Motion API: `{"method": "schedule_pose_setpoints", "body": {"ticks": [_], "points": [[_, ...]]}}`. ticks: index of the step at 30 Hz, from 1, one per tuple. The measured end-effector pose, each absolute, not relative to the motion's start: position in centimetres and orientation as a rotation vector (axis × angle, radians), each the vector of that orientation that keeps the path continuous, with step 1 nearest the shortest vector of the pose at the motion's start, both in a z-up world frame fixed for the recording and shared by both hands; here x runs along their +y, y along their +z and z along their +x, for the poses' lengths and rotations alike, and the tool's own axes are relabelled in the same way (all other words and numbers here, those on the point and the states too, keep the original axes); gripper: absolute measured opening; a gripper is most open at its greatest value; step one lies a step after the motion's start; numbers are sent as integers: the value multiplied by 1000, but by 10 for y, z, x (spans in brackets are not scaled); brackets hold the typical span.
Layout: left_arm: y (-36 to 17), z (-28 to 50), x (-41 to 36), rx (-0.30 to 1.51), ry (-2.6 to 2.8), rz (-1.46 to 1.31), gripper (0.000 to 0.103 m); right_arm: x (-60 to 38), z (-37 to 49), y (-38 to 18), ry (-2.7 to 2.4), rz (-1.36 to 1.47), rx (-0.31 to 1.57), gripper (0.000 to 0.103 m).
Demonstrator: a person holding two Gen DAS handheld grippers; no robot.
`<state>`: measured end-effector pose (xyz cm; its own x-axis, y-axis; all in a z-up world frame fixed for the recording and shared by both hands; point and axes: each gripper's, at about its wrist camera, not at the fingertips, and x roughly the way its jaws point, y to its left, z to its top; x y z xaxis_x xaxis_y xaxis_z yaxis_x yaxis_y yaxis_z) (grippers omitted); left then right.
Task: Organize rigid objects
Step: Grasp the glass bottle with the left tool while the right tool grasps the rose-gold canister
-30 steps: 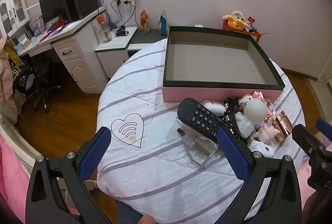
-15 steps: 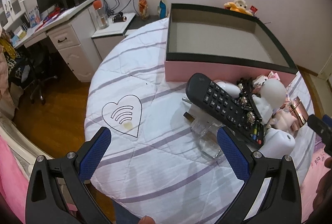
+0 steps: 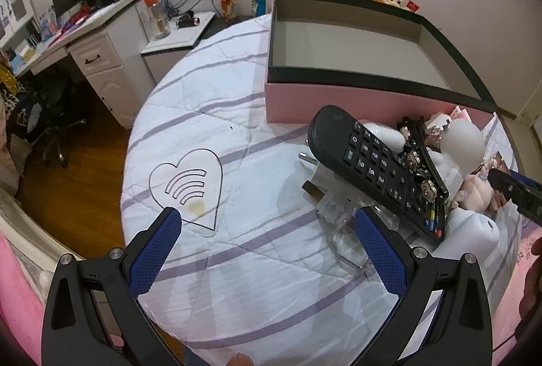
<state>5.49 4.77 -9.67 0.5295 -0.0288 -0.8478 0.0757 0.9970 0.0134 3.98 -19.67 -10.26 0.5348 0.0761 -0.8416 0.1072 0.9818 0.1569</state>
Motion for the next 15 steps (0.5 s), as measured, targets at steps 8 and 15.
{"method": "schedule_pose_setpoints", "body": {"ticks": [8,15], "points": [[-101,57,54,1021,-119,-3,103,-191,54,-119,15,157,1073,48],[-107,54,40,1045,-206,-26,103,-196,45,-117,13,174,1052,48]]}}
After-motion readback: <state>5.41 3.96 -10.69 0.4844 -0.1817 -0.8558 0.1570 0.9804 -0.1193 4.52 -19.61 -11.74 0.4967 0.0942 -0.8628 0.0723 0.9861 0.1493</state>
